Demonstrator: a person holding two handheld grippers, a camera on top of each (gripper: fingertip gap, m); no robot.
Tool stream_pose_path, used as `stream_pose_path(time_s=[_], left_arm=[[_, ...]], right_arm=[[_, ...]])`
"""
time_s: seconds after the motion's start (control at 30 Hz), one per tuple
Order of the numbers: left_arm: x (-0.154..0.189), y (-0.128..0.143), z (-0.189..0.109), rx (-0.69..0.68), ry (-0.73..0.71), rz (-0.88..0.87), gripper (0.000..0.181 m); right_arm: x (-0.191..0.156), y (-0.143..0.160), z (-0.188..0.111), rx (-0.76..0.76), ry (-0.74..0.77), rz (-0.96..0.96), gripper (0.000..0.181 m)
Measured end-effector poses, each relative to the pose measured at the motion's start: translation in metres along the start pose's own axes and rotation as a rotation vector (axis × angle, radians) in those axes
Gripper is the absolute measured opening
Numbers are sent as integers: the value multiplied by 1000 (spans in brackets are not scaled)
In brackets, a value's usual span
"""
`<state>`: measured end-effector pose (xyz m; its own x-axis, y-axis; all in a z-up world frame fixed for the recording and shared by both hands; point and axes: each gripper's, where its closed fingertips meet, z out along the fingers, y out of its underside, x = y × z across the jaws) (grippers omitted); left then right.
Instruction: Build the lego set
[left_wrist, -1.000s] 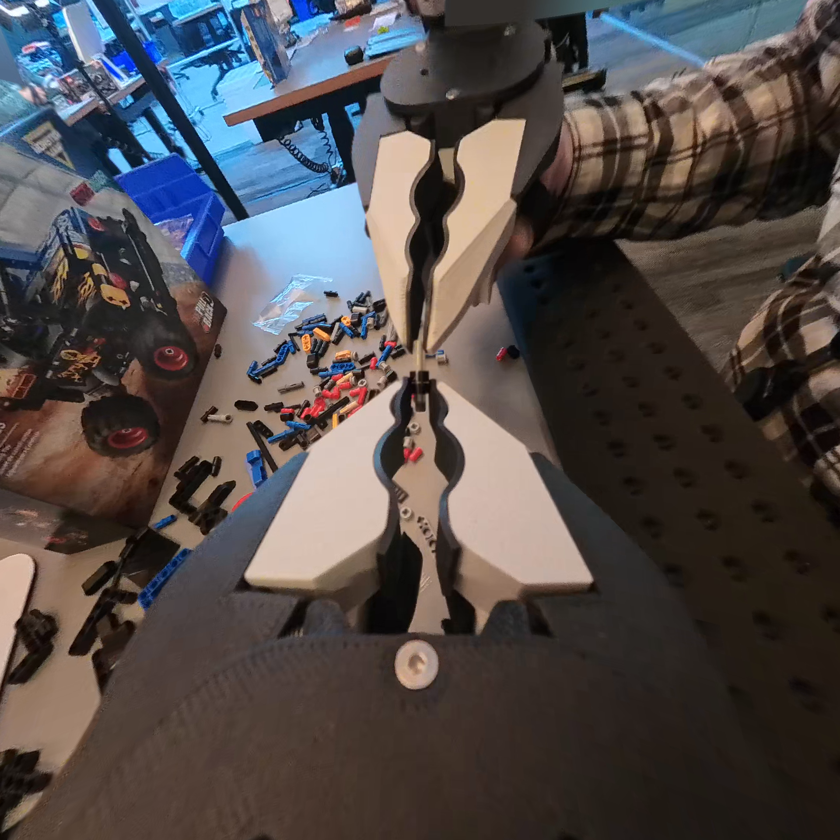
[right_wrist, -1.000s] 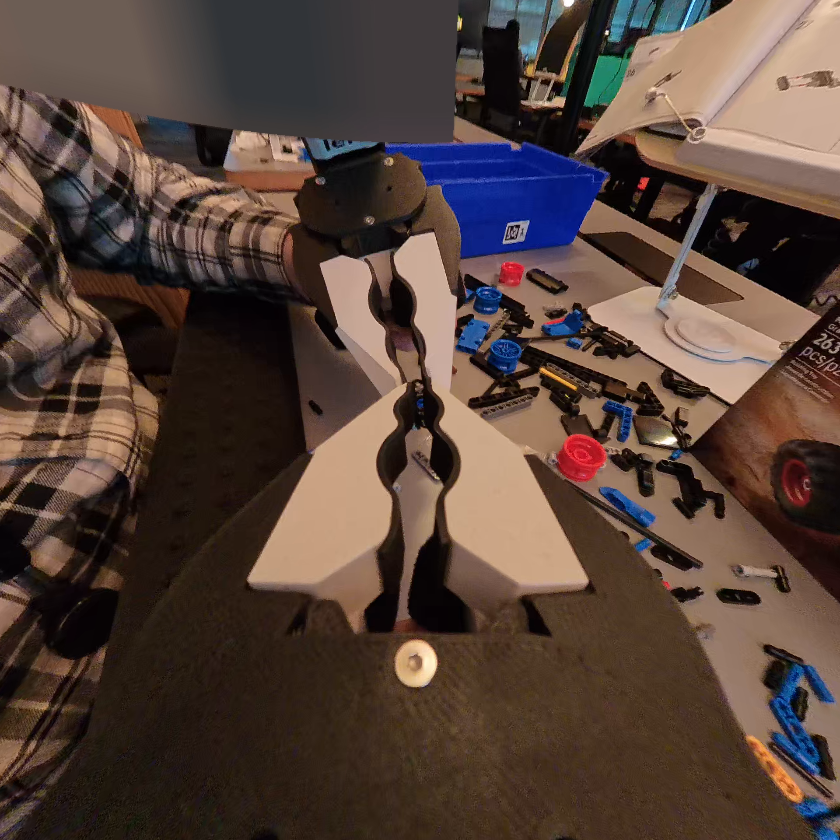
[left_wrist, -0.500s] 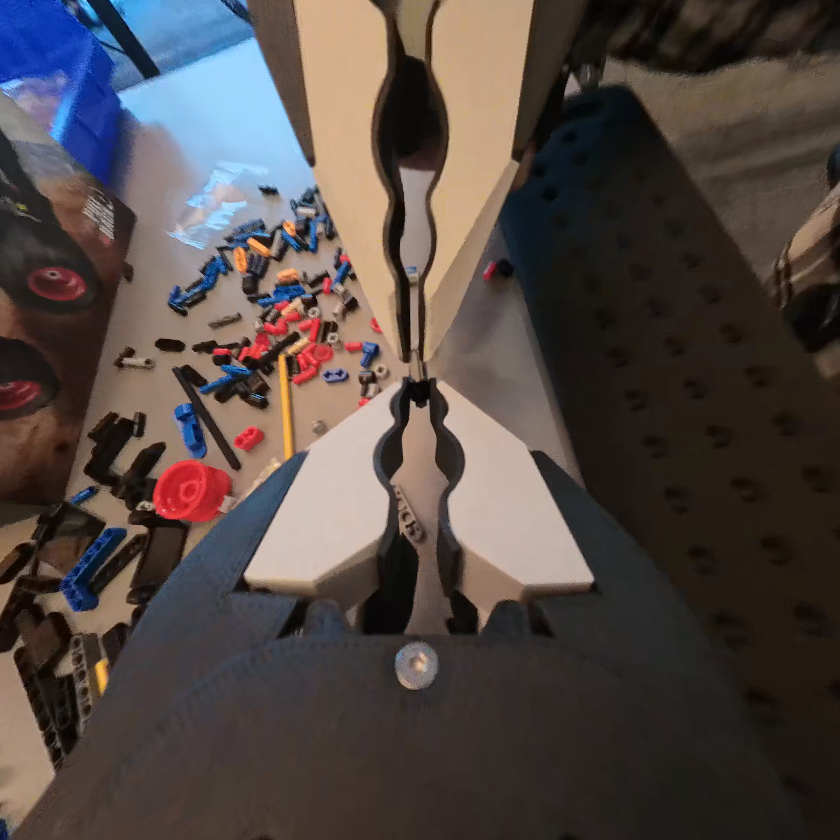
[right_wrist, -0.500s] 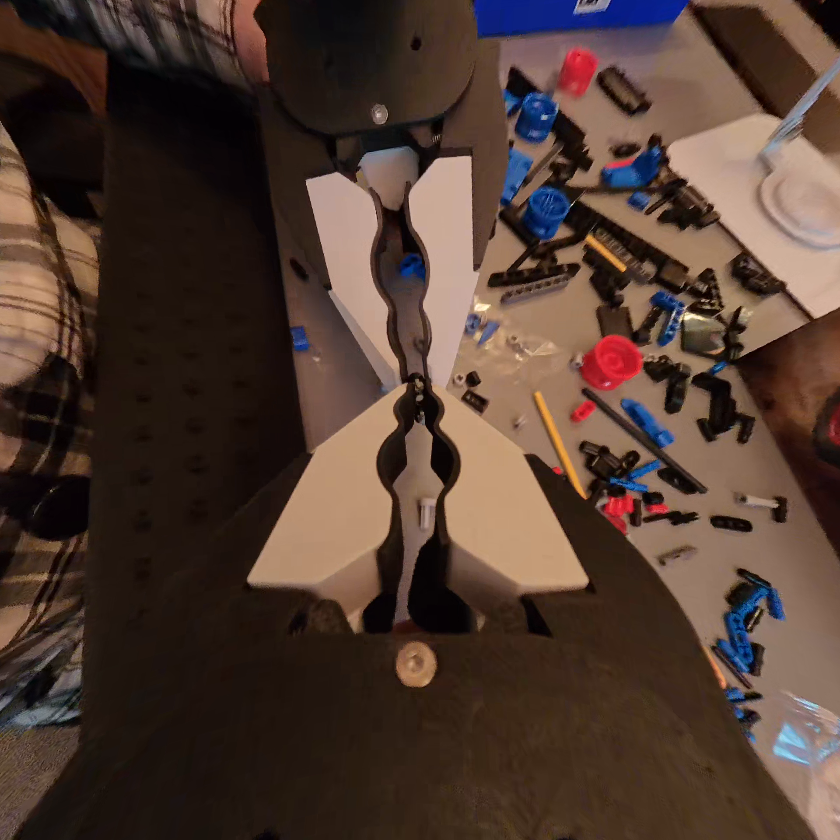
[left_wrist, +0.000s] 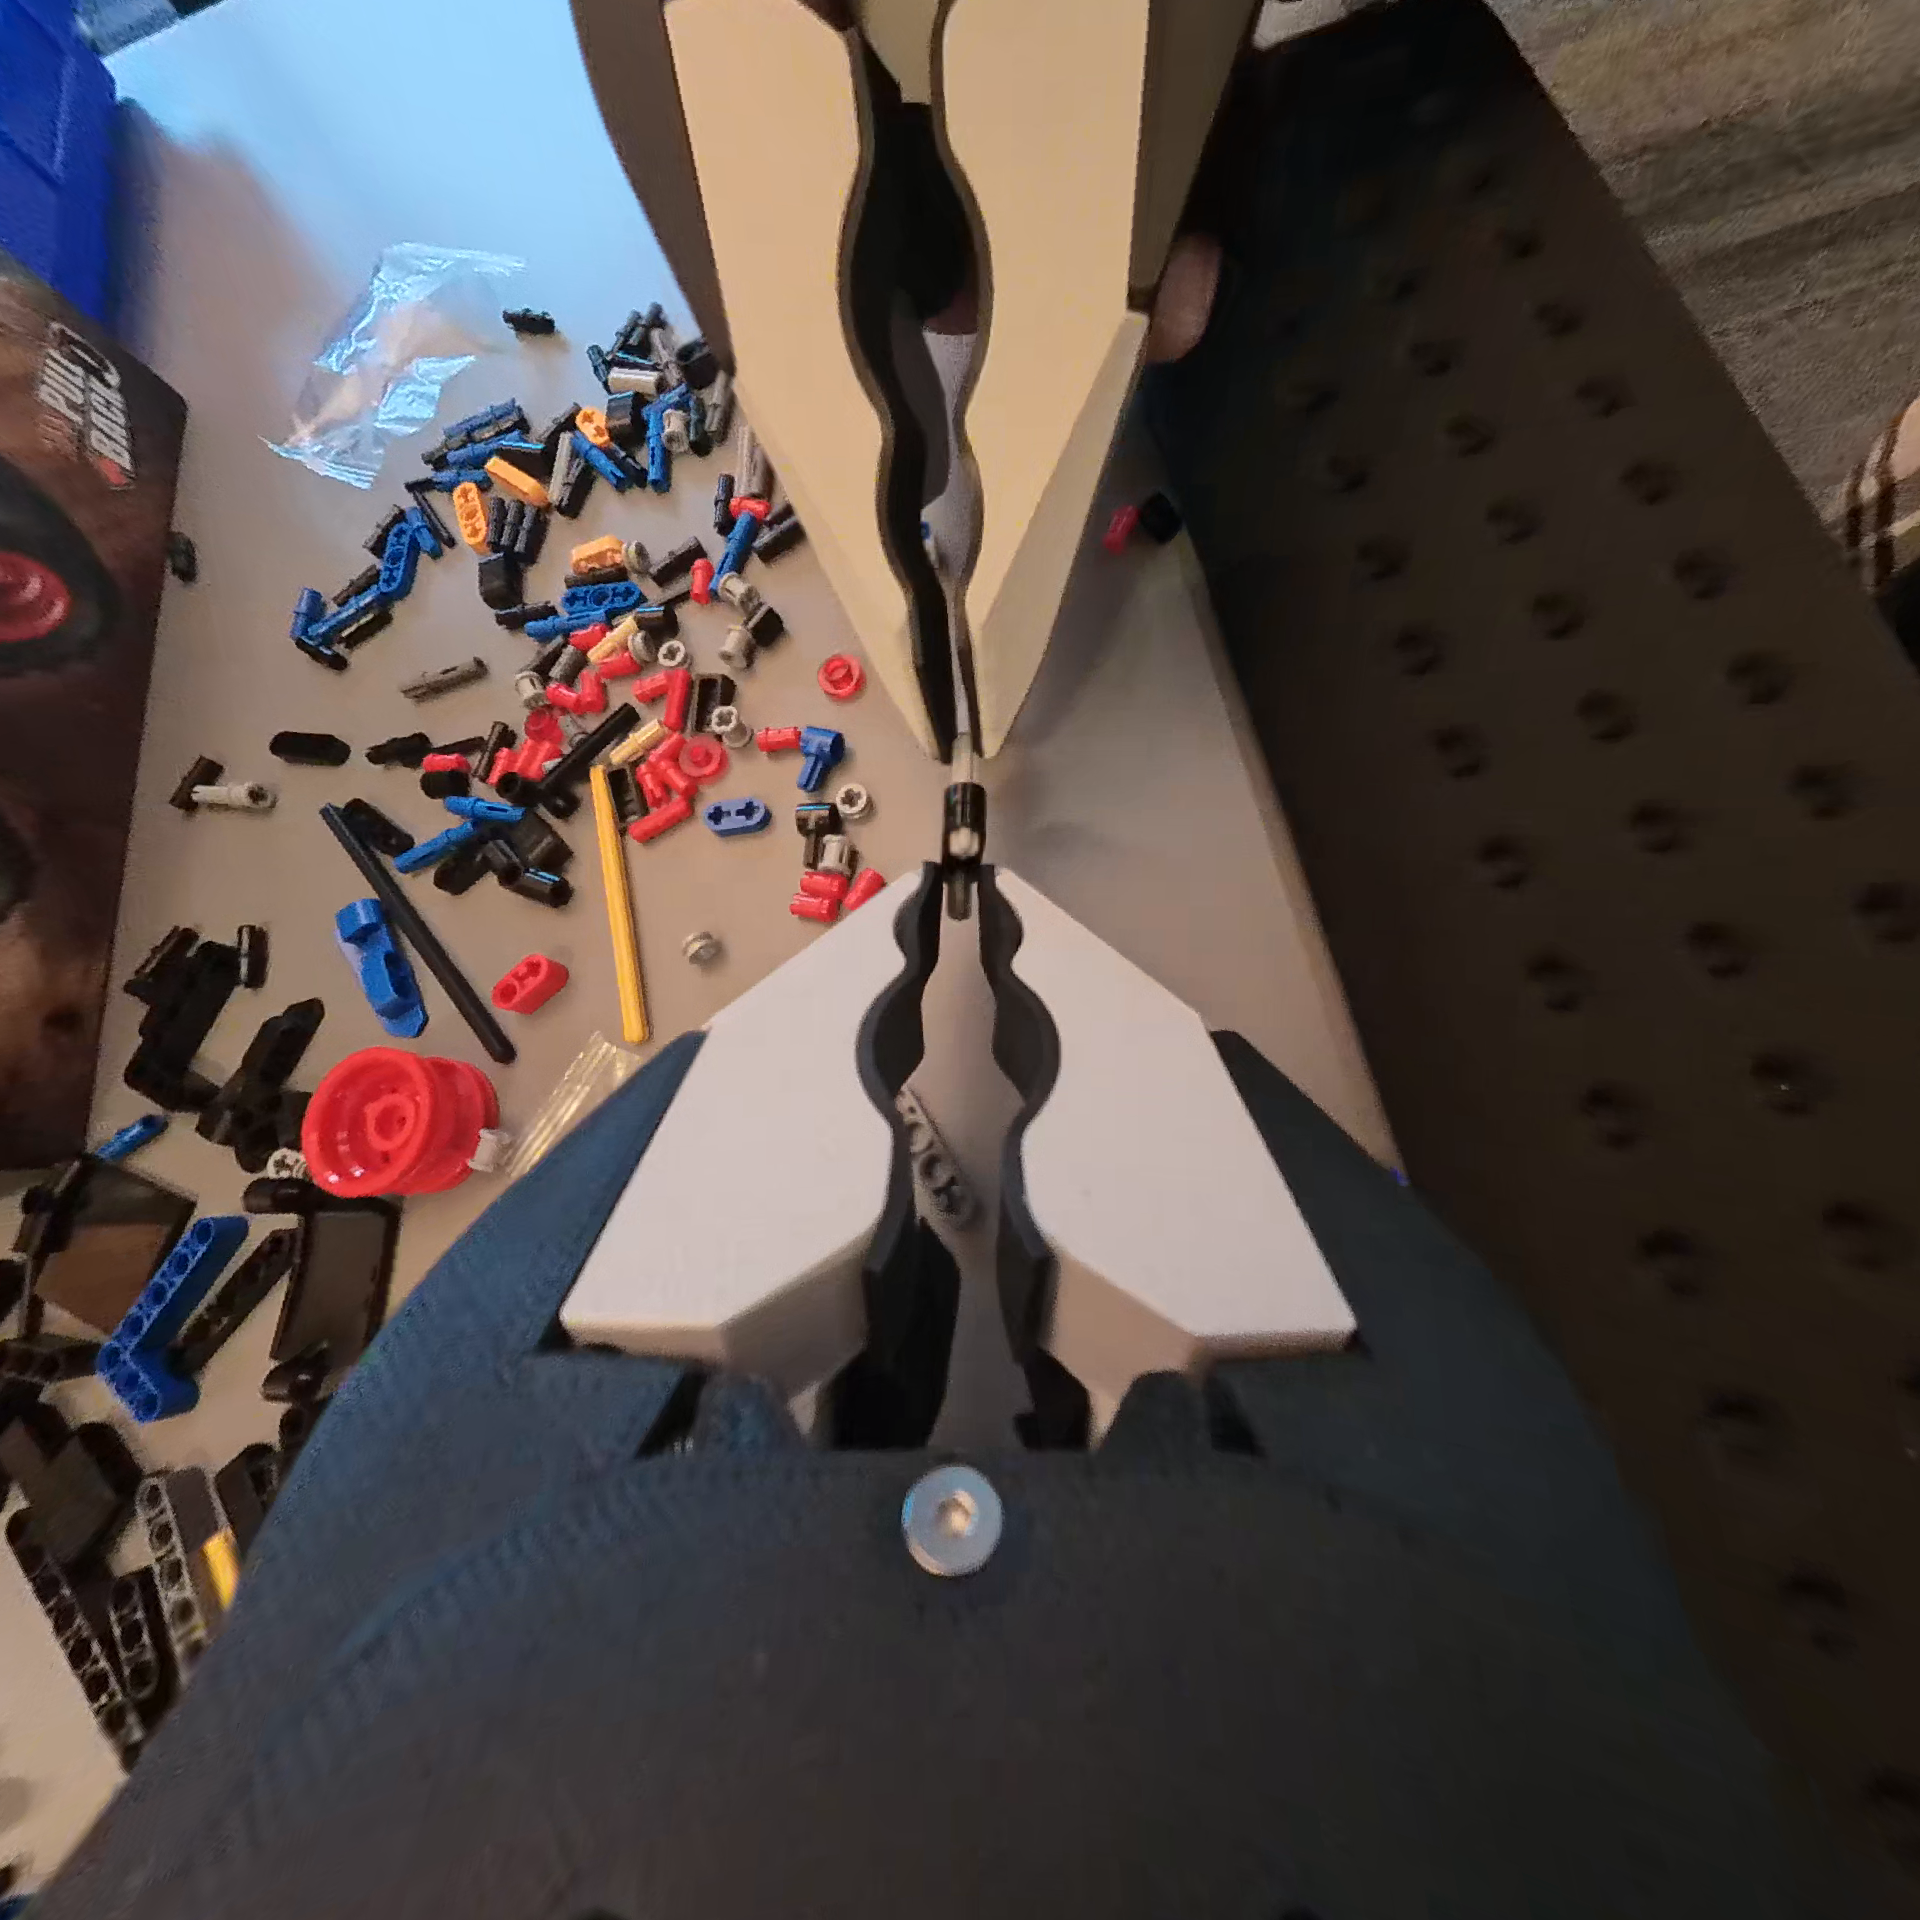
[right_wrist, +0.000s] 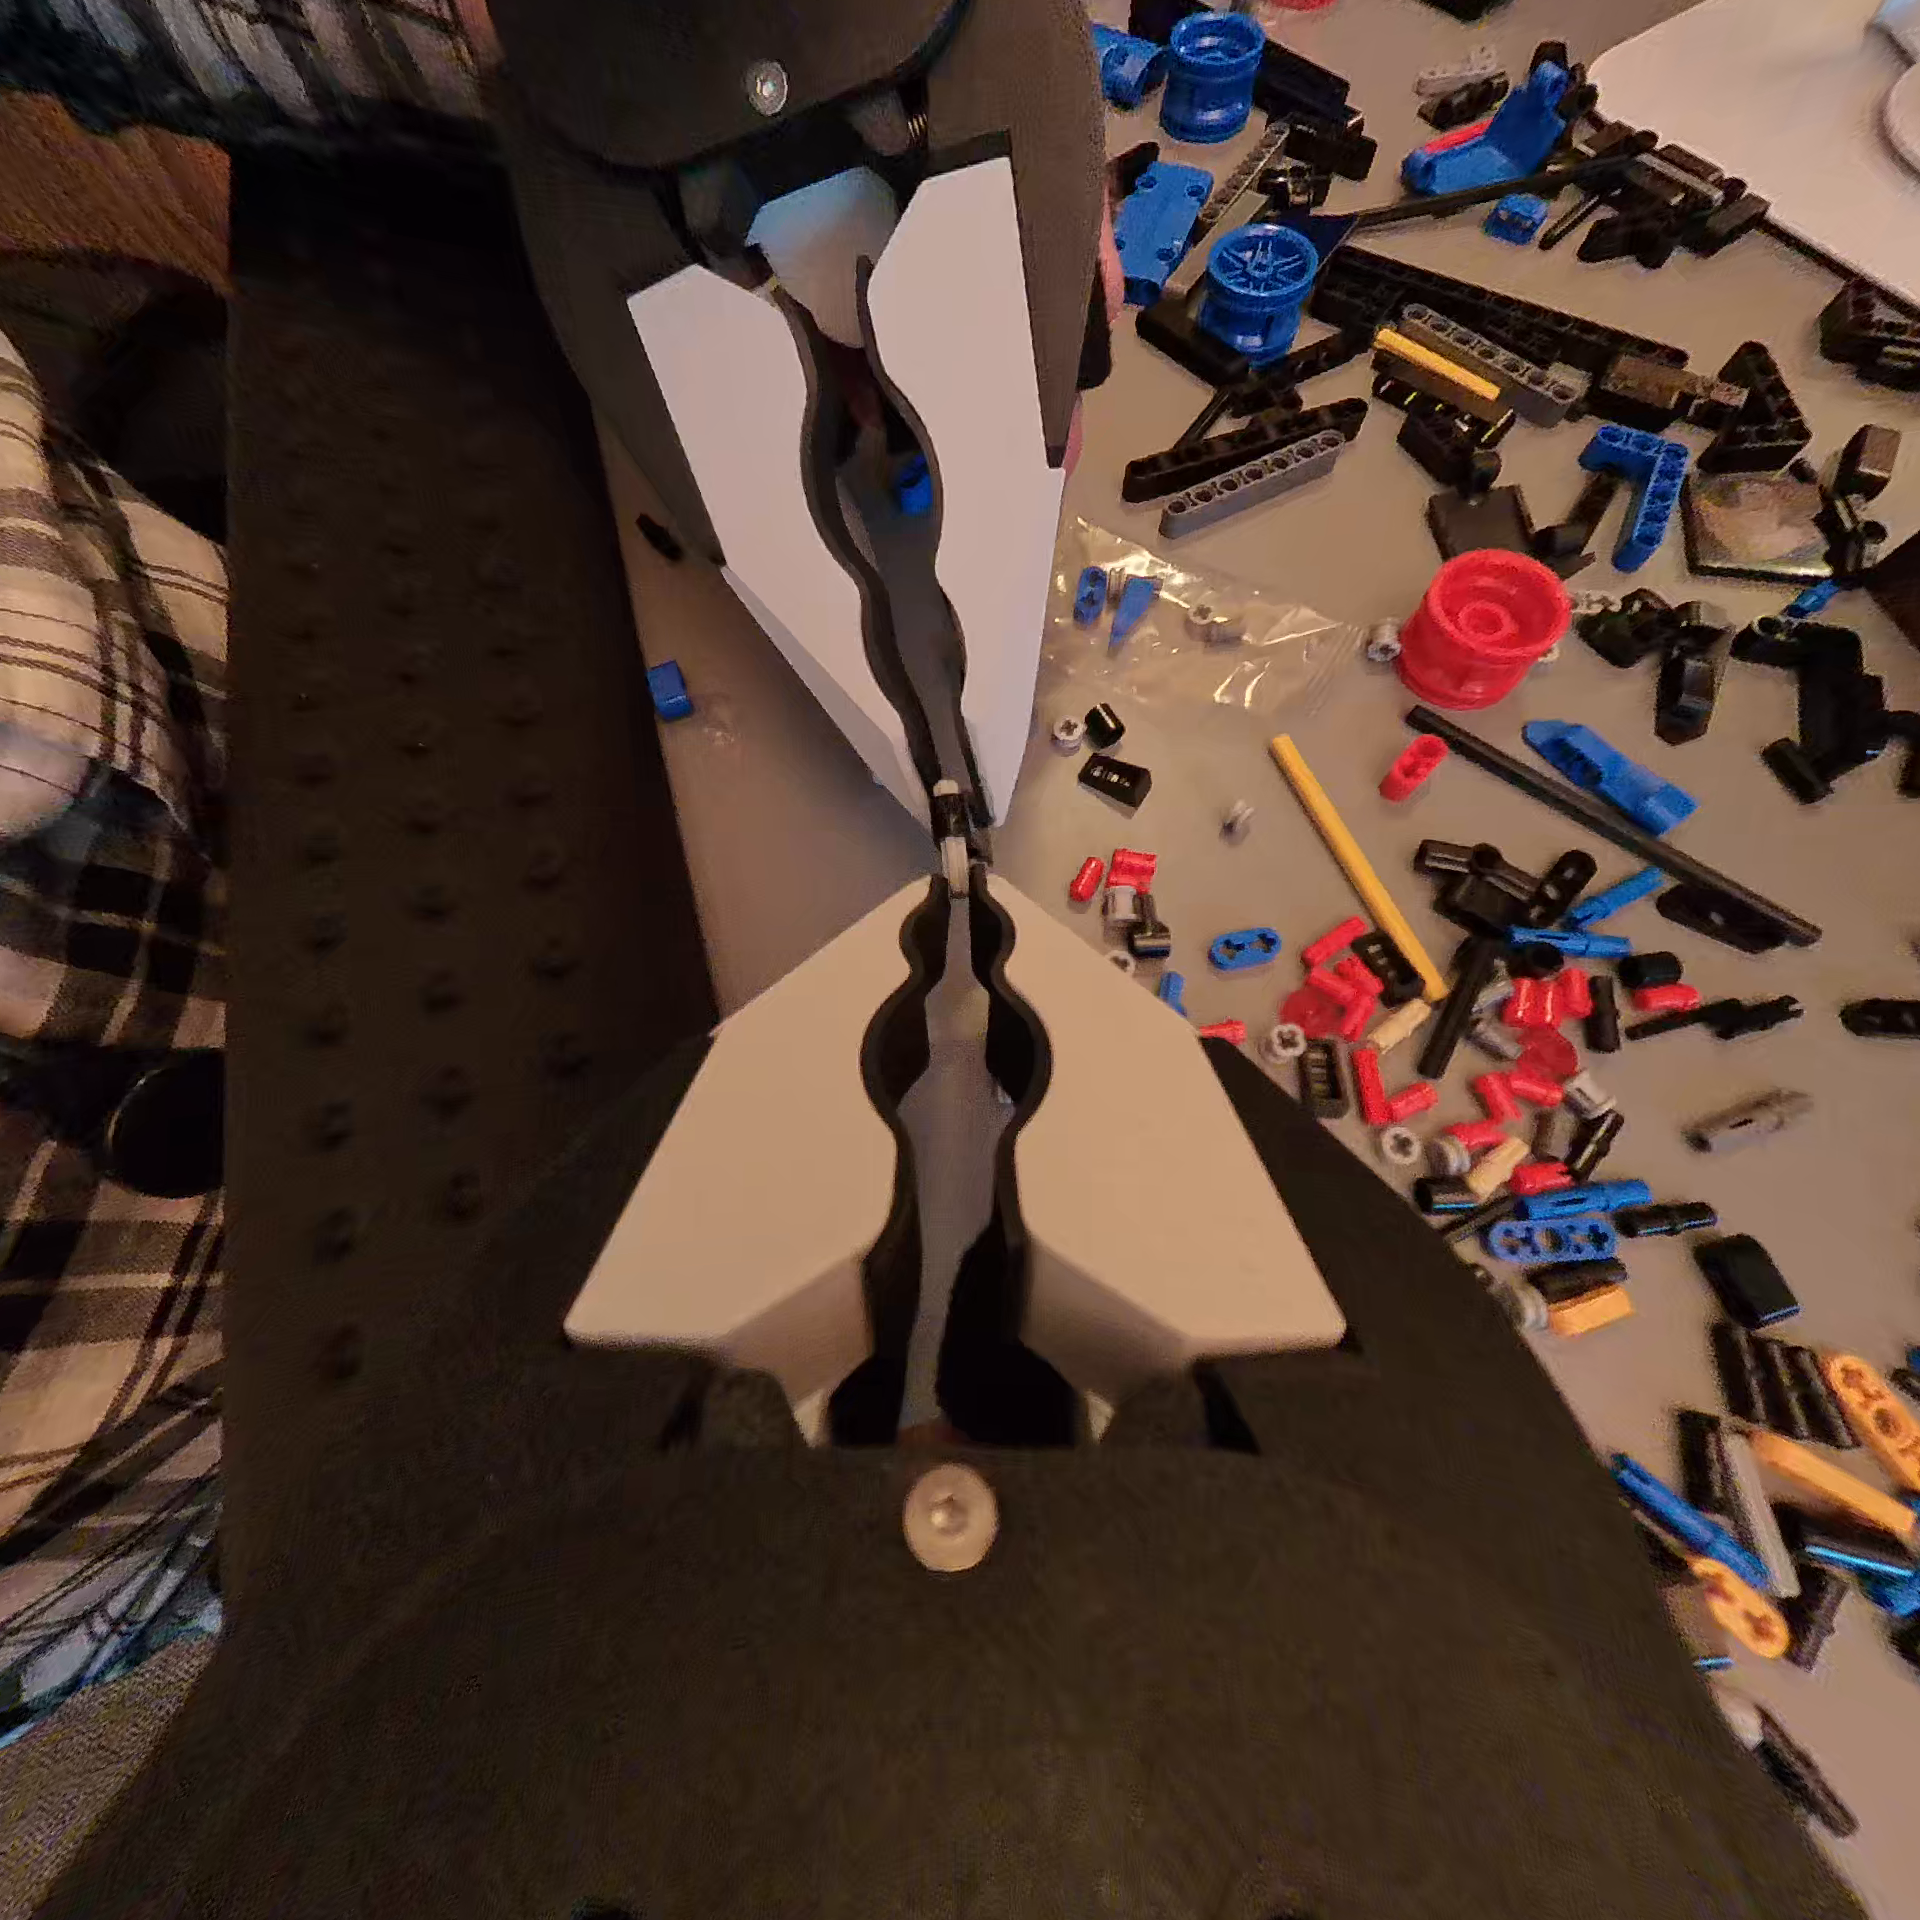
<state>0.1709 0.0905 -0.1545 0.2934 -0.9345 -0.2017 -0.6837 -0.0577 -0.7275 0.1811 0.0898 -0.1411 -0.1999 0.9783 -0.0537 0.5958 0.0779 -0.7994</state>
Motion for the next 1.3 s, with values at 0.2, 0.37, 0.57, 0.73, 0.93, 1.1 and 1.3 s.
stream_pose_path(time_s=[0.2,0.37,0.57,0.73,0.93,1.1,1.3], left_arm=[[6,3,10,-76,16,61,3],[4,0,14,-110,29,76,3],[4,-3,18,-132,-14,104,3],[5,-1,18,-191,-95,193,3],[21,-8,9,-81,26,96,25],[15,3,16,-106,57,101,23],[19,-4,11,-74,81,78,27]], right_arm=[[-1,30,10,-156,38,-34,3],[3,20,-3,-137,92,-65,11],[2,17,0,-86,77,118,16],[3,21,4,-121,83,123,8],[-3,28,6,-175,109,-100,8],[-7,32,8,-180,109,-239,8],[-8,29,-1,-167,100,-173,32]])
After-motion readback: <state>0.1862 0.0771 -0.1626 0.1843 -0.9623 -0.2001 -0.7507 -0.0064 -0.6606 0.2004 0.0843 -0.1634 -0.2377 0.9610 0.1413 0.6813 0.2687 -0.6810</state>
